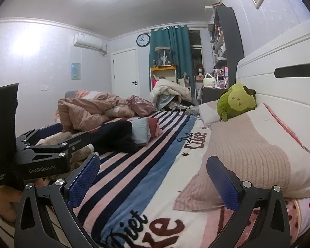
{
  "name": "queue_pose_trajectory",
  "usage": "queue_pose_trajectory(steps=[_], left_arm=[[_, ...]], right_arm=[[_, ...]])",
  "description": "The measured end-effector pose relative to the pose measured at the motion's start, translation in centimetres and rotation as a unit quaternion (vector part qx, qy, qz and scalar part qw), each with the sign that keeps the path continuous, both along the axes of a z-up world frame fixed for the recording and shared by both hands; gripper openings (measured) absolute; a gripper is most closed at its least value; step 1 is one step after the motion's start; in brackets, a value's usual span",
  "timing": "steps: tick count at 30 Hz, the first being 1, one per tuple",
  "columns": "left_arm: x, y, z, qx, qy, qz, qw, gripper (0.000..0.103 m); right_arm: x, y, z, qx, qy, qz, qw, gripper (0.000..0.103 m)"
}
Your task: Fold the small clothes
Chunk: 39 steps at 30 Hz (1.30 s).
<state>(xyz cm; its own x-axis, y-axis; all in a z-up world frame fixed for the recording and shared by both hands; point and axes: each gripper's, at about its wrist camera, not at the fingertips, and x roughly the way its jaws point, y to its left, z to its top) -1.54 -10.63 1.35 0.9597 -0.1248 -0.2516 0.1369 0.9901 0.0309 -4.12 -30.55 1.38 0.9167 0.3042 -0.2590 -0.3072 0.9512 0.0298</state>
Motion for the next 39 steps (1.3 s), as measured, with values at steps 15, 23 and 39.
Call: queue_pose_trajectory(steps=[15, 23, 39], left_arm=[[-0.3, -0.2, 0.1, -0.001, -0.004, 0.002, 1.0, 0.102], [-0.3, -0.2, 0.2, -0.001, -0.004, 0.003, 1.0, 0.102], [-0.4, 0.2, 0.2, -0.001, -0.002, 0.009, 1.0, 0.102]], right_arm=[[-0.1, 0.0, 0.4, 0.0, -0.004, 0.001, 1.0, 0.103], [-0.1, -0.1, 0.4, 0.001, -0.004, 0.0, 1.0, 0.103], [-0.3, -0.2, 1.1, 0.005, -0.005, -0.008, 1.0, 0.103]])
